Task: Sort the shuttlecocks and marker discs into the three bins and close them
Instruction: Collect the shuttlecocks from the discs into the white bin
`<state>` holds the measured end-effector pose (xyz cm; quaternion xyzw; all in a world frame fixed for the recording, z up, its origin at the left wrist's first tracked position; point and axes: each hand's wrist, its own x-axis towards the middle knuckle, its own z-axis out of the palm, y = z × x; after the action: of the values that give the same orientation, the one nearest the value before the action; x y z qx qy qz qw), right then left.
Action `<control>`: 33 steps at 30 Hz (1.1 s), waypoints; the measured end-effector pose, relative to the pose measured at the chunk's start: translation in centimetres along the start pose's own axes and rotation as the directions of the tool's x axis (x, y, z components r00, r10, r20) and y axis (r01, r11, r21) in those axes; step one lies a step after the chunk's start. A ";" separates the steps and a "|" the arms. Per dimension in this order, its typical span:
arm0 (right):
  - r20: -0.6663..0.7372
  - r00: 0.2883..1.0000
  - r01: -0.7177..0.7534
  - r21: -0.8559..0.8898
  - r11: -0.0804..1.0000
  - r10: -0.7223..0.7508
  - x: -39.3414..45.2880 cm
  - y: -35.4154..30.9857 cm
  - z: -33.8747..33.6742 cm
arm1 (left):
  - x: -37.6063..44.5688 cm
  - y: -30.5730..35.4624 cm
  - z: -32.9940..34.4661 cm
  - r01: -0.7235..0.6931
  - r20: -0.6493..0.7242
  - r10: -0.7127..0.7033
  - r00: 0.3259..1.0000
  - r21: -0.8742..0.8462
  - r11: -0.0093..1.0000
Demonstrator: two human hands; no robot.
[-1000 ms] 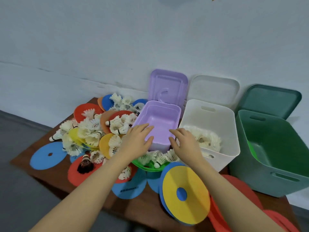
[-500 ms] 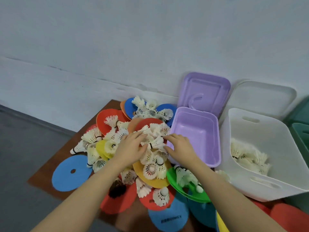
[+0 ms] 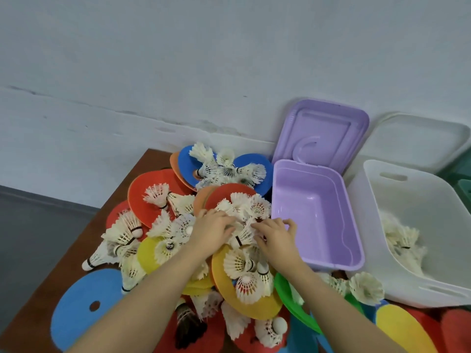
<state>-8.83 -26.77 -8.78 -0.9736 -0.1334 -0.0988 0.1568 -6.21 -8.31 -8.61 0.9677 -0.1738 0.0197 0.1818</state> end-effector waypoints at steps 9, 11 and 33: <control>-0.180 0.984 0.026 0.136 0.990 -0.001 -0.5 -0.7 -0.5 | -0.7 -1.4 0.7 -0.026 -0.241 -0.014 0.970 -0.162 0.986; -0.225 0.974 0.048 0.167 0.985 -0.010 -0.4 -0.8 -1.5 | -1.0 -1.3 0.2 -0.021 -0.326 -0.041 0.944 -0.185 0.983; -0.538 0.815 0.030 0.409 0.912 0.215 -2.8 19.4 -21.8 | 13.1 23.9 -3.9 -0.249 -0.595 -0.018 0.803 -0.364 0.898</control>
<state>-9.08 -52.40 5.41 -0.8510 -0.0490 -0.3490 0.3894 -1.98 -32.07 4.62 0.8380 -0.1694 0.2892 0.4307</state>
